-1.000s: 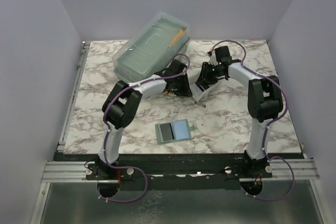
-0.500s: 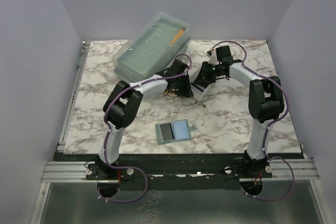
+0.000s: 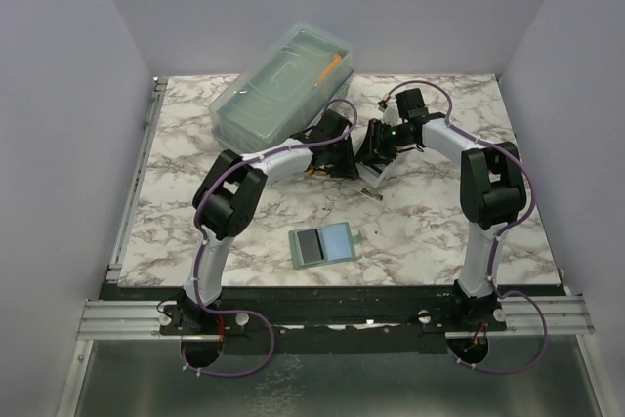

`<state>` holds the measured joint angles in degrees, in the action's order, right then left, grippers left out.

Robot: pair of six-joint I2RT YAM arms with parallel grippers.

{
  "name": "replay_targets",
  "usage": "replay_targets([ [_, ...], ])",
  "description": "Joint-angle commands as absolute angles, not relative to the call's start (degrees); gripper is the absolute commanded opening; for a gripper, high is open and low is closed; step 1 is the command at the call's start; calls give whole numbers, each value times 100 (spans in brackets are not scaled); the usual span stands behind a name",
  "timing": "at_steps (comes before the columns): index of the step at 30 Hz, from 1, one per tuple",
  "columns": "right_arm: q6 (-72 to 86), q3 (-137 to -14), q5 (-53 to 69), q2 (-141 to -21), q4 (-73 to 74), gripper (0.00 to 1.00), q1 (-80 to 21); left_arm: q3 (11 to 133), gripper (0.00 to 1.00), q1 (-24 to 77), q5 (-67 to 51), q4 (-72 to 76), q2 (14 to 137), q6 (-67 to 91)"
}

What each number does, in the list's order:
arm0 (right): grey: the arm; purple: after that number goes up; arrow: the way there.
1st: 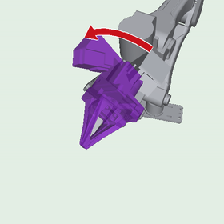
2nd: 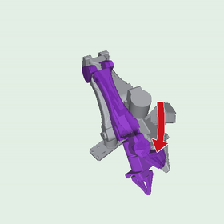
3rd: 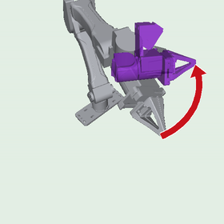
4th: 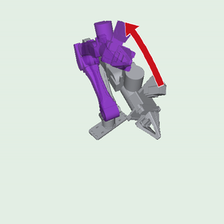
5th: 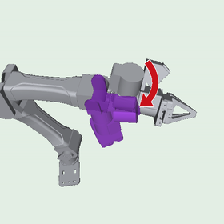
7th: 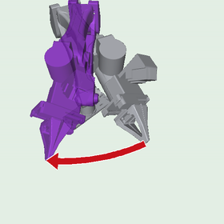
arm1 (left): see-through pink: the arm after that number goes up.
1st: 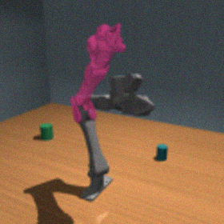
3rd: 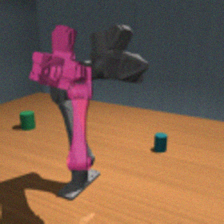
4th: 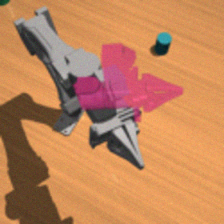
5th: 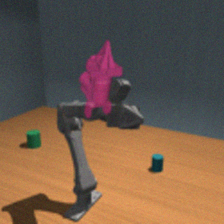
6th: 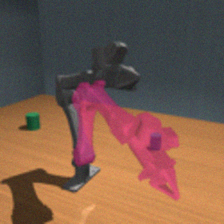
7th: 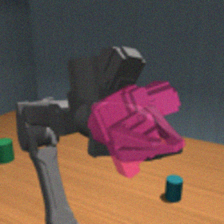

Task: Put the credit cards into the card holder
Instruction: Pick up the credit card from the storage box.

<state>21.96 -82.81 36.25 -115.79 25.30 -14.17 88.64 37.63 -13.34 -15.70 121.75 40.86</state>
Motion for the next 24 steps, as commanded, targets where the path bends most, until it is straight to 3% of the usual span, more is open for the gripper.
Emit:
replay_targets([
  [1, 1788, -8222, 3263, -11531, 2816, 46, -1439, 9000, 27, 3753, -1090, -1504, 12290, 3982],
  [6, 1612, -8193, 3307, -11572, 2892, 49, -1441, 9014, 27, 3753, -1081, -1520, 12278, 3960],
  [17, 1153, -8089, 2796, -11294, 2718, 41, -1534, 9119, 27, 3753, -1131, -1564, 12299, 3928],
  [24, 1183, -8213, 2269, -11084, 2657, 26, -1682, 9001, 27, 3753, -1212, -1573, 12067, 3920],
])
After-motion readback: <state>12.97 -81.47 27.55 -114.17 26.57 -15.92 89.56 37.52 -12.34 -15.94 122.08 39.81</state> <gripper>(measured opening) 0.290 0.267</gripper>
